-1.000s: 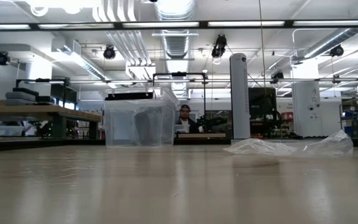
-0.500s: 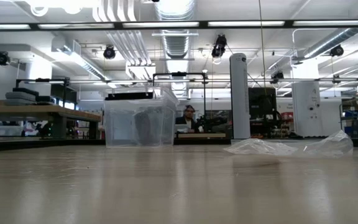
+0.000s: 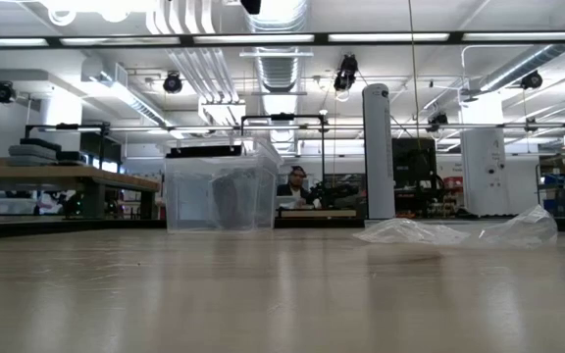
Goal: Roll bandage
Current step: Roll the orange bandage
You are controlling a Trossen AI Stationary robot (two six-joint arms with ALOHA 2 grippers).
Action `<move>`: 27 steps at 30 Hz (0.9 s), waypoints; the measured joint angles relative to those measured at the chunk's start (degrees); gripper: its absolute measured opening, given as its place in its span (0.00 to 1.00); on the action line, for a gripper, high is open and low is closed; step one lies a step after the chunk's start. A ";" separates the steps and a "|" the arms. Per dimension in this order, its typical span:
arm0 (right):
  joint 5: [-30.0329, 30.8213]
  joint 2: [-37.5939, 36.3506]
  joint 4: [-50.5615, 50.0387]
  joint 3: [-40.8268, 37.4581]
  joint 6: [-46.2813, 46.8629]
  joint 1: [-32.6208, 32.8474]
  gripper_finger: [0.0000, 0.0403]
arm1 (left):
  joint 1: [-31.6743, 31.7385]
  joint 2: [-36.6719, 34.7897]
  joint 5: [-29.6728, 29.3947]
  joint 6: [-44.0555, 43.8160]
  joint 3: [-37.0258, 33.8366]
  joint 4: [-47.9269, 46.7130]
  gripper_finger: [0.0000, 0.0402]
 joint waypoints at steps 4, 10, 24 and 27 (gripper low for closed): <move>-0.03 0.14 -6.82 -0.04 0.23 -1.30 0.00 | 0.00 -0.73 -0.03 0.12 0.00 0.67 0.09; -3.91 -0.18 -13.83 -0.17 2.24 -0.11 0.00 | 0.00 -1.69 -0.88 1.76 0.00 1.60 0.09; -14.69 -1.05 -12.11 -0.22 10.79 2.13 0.00 | -0.13 -1.59 -2.36 2.31 0.00 14.47 0.09; -14.15 -1.10 -8.91 -0.22 11.89 3.21 0.00 | -0.43 -0.38 -2.48 1.61 0.00 16.95 0.09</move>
